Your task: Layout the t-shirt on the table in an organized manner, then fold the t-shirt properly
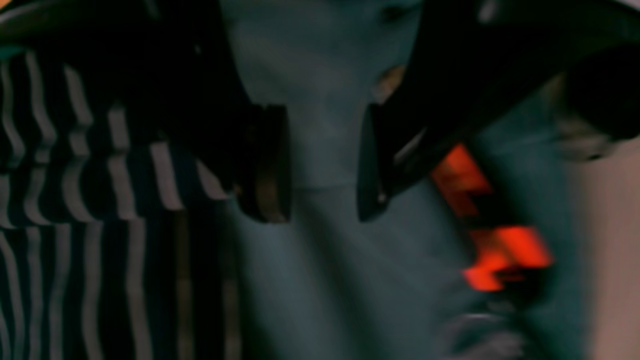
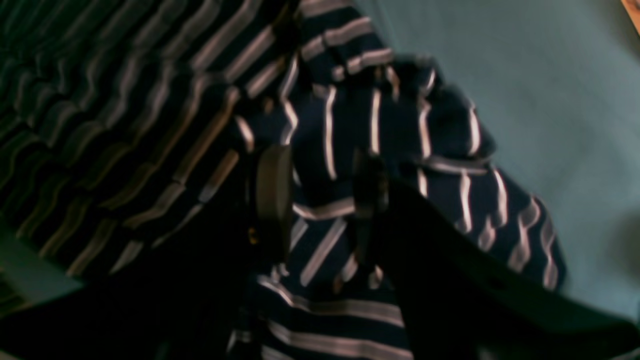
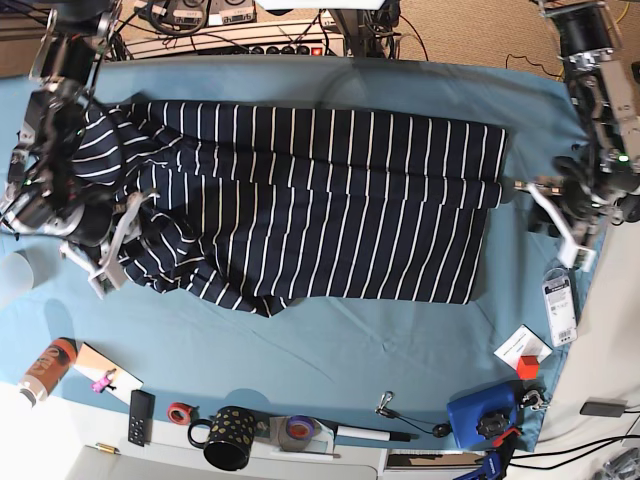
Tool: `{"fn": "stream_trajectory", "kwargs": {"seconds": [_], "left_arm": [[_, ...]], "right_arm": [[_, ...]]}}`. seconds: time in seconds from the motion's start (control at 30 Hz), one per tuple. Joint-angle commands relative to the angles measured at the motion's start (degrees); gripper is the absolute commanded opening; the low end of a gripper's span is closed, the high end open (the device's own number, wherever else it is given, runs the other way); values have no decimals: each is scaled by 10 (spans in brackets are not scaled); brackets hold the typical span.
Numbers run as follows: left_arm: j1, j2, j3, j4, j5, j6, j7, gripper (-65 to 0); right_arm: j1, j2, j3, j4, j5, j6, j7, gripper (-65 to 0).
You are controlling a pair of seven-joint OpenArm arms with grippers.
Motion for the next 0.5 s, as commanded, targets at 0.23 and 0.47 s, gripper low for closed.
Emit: {"fn": "stream_trajectory", "kwargs": {"seconds": [0.23, 0.47], "left_arm": [[-4, -71, -111, 9, -48, -11, -11, -420], [-1, -75, -136, 9, -67, -22, -16, -420]], "right_arm": [[-49, 7, 5, 44, -76, -35, 40, -444], [-57, 7, 4, 44, -49, -9, 66, -444]]}}
